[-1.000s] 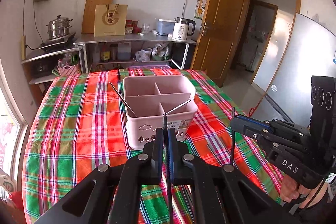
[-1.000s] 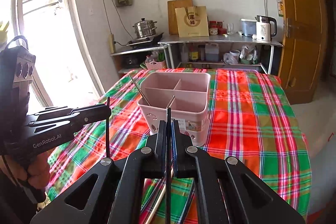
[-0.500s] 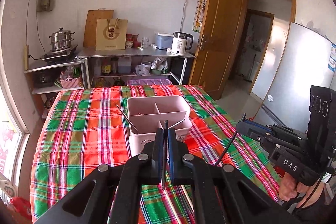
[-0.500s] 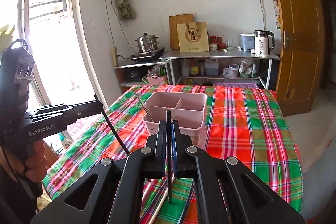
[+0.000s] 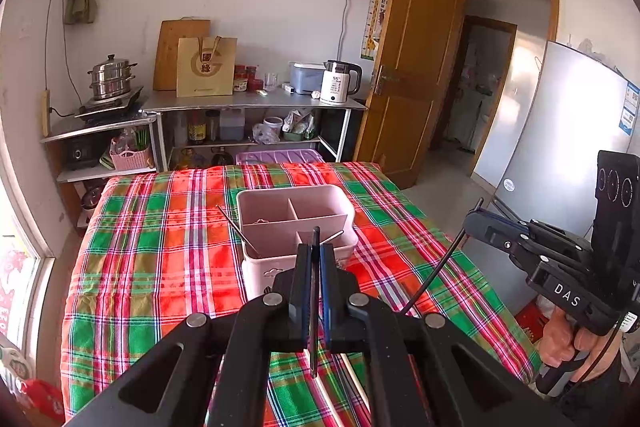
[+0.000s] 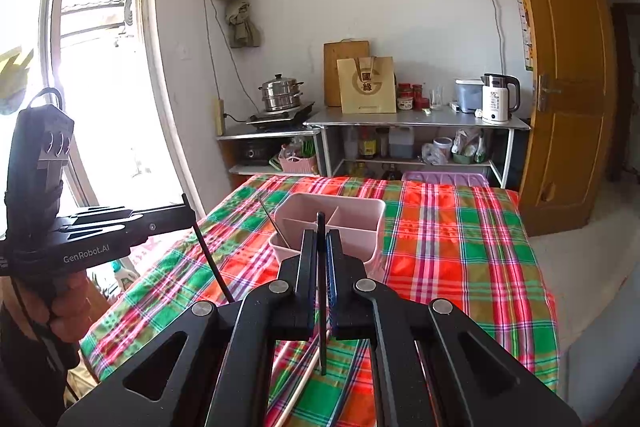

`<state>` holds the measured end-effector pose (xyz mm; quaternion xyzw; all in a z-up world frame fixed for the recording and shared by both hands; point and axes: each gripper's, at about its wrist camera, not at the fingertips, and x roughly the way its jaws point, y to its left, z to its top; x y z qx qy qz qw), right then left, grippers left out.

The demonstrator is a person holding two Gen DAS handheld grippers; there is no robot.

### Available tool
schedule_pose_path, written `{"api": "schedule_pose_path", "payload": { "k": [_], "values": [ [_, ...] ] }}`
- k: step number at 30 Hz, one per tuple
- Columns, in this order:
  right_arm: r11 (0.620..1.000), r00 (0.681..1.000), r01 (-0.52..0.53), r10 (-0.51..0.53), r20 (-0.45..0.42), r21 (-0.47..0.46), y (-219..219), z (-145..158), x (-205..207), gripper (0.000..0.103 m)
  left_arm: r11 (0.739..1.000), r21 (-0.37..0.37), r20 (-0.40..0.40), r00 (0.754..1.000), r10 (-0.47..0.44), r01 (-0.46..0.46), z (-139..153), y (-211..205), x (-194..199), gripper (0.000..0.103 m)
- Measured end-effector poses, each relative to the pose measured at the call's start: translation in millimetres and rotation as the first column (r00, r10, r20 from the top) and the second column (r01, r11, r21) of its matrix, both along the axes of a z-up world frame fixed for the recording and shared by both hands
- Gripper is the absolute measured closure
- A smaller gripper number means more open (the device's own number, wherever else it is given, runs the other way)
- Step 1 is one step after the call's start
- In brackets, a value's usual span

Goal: Organize utensils
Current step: 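Lift both held utensils and carry them over the pink basket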

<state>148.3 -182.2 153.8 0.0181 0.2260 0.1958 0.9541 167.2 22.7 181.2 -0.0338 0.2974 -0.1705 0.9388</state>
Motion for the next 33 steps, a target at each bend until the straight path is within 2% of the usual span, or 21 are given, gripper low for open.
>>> {"api": "schedule_pose_path", "payload": {
  "k": [9,23,28,33],
  "values": [
    [1.0,0.999,-0.012,0.012,0.035,-0.014,4,17,4,0.099,1.0,-0.007,0.019,1.0,-0.01,0.01,29,1,12,0.099],
    [0.998,0.991,-0.042,0.036,0.131,0.044,17,73,36,0.099,0.999,-0.001,0.084,0.996,0.037,-0.037,92,14,53,0.099],
    [0.997,0.989,-0.041,0.032,0.142,0.06,24,78,56,0.099,0.998,-0.003,0.092,0.994,0.058,-0.057,101,19,74,0.099],
    [0.996,0.991,-0.026,0.014,0.131,0.086,27,73,81,0.099,0.997,-0.009,0.08,0.993,0.081,-0.08,94,23,101,0.099]
  ]
}}
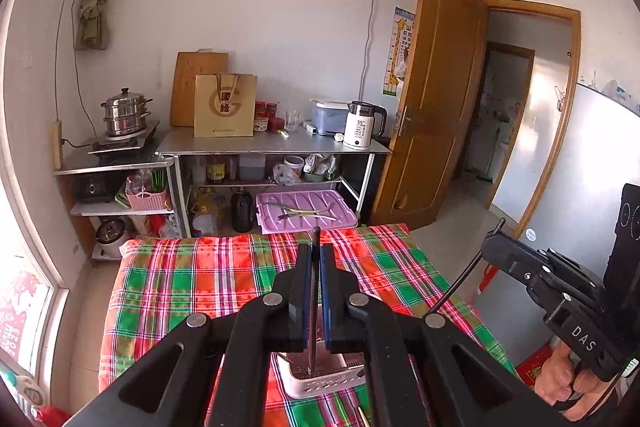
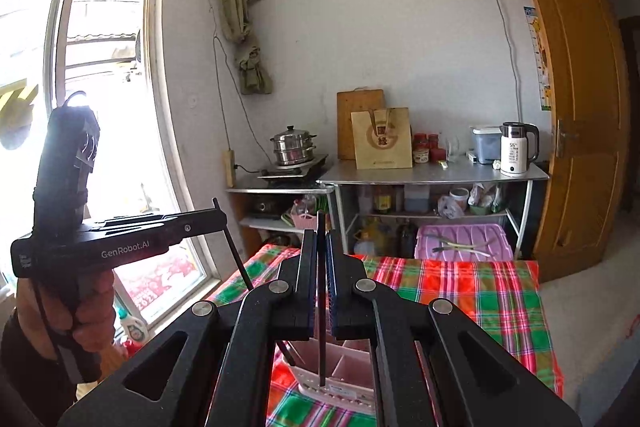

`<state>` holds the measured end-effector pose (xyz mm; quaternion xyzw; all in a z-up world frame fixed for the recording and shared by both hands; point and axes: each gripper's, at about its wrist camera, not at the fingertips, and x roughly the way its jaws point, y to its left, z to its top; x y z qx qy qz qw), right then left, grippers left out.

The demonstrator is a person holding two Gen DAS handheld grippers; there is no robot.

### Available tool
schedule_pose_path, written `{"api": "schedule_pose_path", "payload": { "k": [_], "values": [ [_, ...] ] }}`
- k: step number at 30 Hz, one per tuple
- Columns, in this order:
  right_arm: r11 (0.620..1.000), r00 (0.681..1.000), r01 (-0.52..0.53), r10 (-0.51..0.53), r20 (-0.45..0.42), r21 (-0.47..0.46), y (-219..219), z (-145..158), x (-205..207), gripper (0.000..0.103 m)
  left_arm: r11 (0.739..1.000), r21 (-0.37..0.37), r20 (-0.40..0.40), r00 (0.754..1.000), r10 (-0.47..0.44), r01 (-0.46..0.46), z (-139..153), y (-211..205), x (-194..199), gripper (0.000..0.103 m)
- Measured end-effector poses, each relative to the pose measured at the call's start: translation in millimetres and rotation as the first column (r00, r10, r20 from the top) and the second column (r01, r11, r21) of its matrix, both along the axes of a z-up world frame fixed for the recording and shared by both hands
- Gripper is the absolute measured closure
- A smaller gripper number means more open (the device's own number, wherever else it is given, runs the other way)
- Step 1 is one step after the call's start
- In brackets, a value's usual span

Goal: Organize utensils
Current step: 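Lift both held utensils and carry them over the pink basket, then drop both utensils into the basket compartments by opening both tools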

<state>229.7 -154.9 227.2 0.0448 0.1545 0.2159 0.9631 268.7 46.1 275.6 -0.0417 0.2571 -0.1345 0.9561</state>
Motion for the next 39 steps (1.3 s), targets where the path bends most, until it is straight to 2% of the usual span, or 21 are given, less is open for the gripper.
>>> {"api": "schedule_pose_path", "payload": {
  "k": [7,10,16,26,31,33,39],
  "values": [
    [1.0,1.0,0.004,-0.003,-0.027,0.02,3,-16,25,0.099,0.999,-0.045,-0.01,1.0,-0.012,0.012,-20,6,28,0.099],
    [1.0,0.999,0.003,-0.002,-0.051,0.015,7,-29,33,0.099,0.999,-0.041,-0.017,1.0,-0.01,0.01,-34,7,36,0.099],
    [1.0,0.994,0.012,-0.012,-0.11,-0.003,11,-58,46,0.099,0.998,-0.069,-0.081,0.997,-0.007,0.001,-72,16,50,0.099],
    [0.999,0.978,-0.013,0.005,-0.208,-0.037,17,-90,54,0.099,0.999,-0.048,-0.155,0.988,-0.015,0.008,-115,16,56,0.099],
    [0.999,0.975,-0.016,0.008,-0.221,-0.033,13,-90,52,0.097,0.999,-0.034,-0.175,0.985,-0.01,0.004,-119,16,55,0.098],
    [0.999,0.979,-0.018,0.012,-0.201,-0.028,9,-84,46,0.088,0.999,-0.041,-0.159,0.987,-0.008,0.002,-113,17,49,0.096],
    [1.0,0.989,-0.008,0.005,-0.149,-0.02,-2,-66,22,0.083,0.999,-0.052,-0.088,0.996,-0.008,0.003,-91,23,19,0.094]
  ]
}}
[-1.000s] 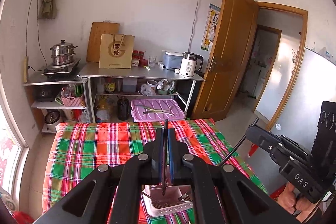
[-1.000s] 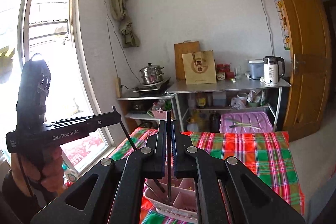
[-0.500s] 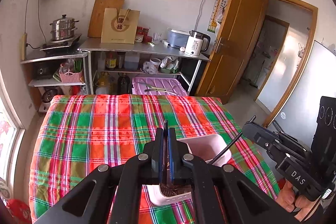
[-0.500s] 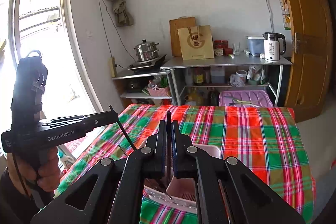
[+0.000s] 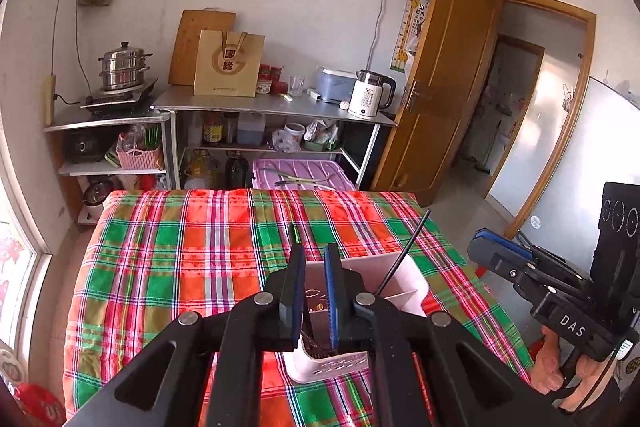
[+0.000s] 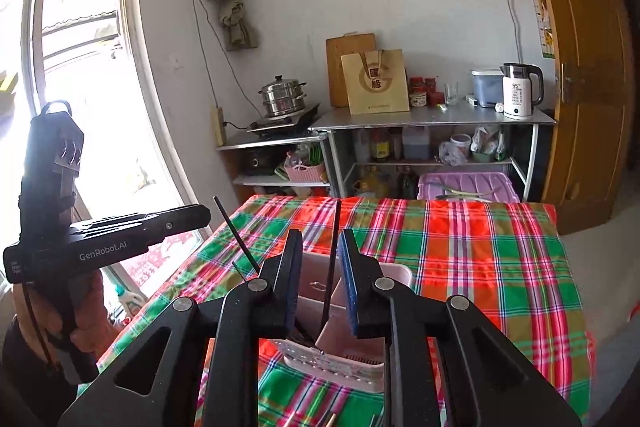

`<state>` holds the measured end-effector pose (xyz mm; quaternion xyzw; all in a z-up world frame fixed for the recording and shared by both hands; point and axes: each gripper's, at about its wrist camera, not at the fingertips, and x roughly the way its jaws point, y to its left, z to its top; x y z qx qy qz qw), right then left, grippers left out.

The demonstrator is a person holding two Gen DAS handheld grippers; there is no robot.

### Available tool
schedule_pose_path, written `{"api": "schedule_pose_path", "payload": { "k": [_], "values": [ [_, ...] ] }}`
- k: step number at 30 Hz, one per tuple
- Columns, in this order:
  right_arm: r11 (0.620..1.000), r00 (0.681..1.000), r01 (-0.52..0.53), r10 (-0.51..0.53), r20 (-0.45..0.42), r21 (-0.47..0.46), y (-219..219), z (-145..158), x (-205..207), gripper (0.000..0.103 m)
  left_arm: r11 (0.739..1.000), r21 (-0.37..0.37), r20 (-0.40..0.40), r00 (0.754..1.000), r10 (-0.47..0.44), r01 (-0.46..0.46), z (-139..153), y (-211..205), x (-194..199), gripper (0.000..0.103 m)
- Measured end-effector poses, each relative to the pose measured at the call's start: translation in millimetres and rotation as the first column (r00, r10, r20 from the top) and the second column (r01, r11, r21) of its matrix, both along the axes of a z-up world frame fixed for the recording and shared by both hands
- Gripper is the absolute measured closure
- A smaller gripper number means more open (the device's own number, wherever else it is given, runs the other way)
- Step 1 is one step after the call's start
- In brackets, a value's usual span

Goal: Organize utensils
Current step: 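Drop both utensils into the basket compartments by opening both tools, then move both tools back toward the remaining utensils on the cloth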

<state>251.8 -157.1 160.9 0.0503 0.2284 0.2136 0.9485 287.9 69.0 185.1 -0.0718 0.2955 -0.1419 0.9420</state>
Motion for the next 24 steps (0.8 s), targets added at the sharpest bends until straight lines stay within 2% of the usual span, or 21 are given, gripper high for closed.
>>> {"api": "schedule_pose_path", "payload": {
  "k": [5,10,17,24],
  "values": [
    [1.0,0.999,0.024,-0.025,0.041,0.017,-18,6,-28,0.082,1.0,-0.002,0.054,0.998,0.013,-0.013,11,3,-36,0.094],
    [0.999,0.998,0.033,-0.034,0.047,0.027,-33,1,-58,0.082,1.0,0.013,0.091,0.996,0.02,-0.021,6,-2,-77,0.094],
    [0.999,0.998,0.052,-0.052,0.017,0.012,-53,-24,-94,0.082,1.0,-0.004,0.066,0.998,-0.003,0.003,-31,-13,-123,0.094],
    [0.998,0.997,0.059,-0.06,-0.047,-0.01,-62,-57,-110,0.082,0.999,-0.003,0.005,0.999,-0.037,0.037,-74,-31,-146,0.094]
  ]
}}
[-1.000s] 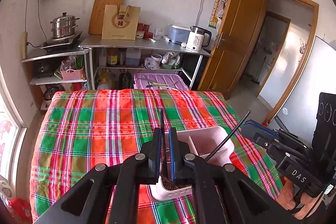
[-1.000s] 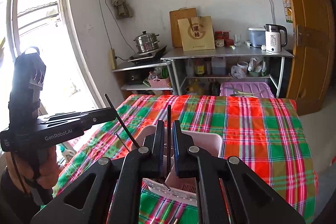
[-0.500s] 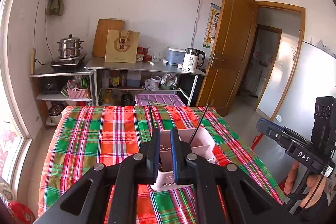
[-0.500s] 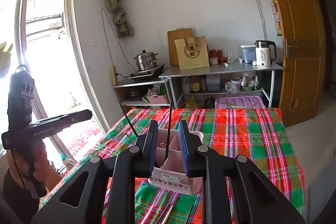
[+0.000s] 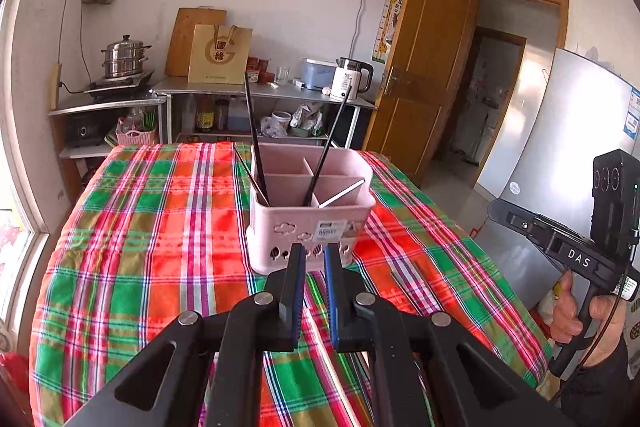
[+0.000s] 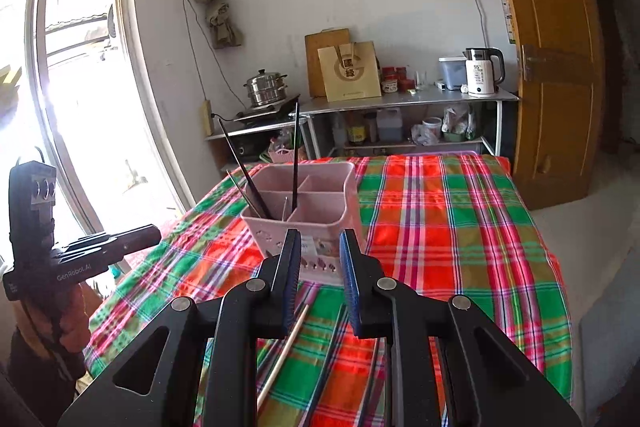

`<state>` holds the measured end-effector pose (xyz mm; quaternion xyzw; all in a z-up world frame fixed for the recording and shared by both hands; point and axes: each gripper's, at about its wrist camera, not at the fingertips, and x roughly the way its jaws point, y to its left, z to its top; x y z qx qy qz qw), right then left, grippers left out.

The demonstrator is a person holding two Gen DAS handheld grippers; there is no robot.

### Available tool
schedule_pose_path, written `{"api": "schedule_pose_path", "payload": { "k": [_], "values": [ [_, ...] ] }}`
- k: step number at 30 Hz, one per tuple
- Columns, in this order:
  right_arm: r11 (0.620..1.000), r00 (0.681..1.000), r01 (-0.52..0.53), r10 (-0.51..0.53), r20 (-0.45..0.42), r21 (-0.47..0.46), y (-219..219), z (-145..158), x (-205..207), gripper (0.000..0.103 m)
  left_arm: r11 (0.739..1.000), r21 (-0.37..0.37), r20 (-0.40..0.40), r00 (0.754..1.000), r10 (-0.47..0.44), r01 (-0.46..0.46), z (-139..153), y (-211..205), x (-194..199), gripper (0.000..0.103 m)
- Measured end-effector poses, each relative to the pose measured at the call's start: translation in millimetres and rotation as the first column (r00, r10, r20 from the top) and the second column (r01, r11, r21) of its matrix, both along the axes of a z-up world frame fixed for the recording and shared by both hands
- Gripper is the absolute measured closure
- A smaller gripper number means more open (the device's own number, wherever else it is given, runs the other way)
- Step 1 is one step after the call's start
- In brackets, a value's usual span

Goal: Organize utensils
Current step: 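Move both tools back toward the remaining utensils on the cloth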

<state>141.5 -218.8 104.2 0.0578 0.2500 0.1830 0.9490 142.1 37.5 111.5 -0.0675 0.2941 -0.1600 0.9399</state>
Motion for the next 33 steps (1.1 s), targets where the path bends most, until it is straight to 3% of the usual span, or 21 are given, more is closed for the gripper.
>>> {"api": "schedule_pose_path", "payload": {
  "k": [8,20,33],
  "values": [
    [1.0,0.997,0.002,-0.002,-0.072,0.004,-9,-33,-1,0.082,0.999,0.001,-0.104,0.994,-0.041,0.041,-45,-21,-4,0.094],
    [0.998,0.98,0.002,-0.015,-0.201,-0.062,-9,-80,24,0.082,0.994,0.043,-0.266,0.96,-0.09,0.105,-100,-53,31,0.094],
    [0.995,0.958,0.005,-0.034,-0.286,-0.101,-11,-109,52,0.082,0.989,0.079,-0.335,0.937,-0.094,0.128,-124,-75,70,0.09]
  ]
}}
